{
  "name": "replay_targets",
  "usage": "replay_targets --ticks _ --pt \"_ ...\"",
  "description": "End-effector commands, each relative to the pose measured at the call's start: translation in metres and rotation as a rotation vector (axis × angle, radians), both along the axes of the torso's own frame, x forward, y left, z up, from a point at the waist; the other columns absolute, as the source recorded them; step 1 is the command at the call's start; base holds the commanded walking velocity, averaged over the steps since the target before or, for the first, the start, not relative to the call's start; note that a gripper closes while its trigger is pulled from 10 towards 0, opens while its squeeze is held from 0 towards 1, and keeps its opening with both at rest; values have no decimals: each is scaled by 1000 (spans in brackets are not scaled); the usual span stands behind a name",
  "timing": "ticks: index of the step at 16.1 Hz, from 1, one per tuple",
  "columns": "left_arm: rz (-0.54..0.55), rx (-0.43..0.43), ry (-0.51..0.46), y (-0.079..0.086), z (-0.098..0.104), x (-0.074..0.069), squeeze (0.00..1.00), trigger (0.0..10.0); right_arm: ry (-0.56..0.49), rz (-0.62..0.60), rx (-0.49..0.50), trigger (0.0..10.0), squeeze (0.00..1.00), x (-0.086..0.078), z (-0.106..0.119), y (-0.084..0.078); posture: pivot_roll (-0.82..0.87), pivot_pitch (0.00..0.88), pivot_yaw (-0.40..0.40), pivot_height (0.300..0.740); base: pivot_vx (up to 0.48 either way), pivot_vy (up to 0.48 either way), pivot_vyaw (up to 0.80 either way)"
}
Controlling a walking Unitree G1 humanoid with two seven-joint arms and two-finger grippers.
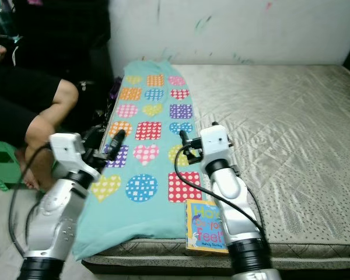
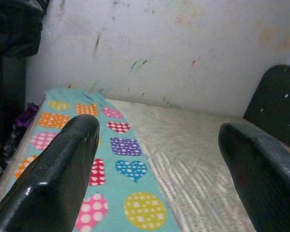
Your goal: Clean up the room
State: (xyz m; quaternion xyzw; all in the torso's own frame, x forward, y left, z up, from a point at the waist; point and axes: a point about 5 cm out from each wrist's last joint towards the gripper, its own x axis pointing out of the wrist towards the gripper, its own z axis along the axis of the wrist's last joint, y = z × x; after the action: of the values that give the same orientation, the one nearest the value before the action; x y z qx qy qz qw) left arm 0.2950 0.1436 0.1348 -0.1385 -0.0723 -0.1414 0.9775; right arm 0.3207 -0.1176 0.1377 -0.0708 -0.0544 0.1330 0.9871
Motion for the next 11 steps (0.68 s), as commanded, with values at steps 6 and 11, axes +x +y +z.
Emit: replay_targets --ticks 6,11 --pt "-12 1 -16 -2 4 1 0 10000 -16 -18 -18 10000 0 -2 4 -17 -30 0 24 740 298 0 0" --pt "80 30 36 10 0 4 0 10000 0 -20 -43 10000 0 -7 -1 -26 -31 0 26 740 114 0 0"
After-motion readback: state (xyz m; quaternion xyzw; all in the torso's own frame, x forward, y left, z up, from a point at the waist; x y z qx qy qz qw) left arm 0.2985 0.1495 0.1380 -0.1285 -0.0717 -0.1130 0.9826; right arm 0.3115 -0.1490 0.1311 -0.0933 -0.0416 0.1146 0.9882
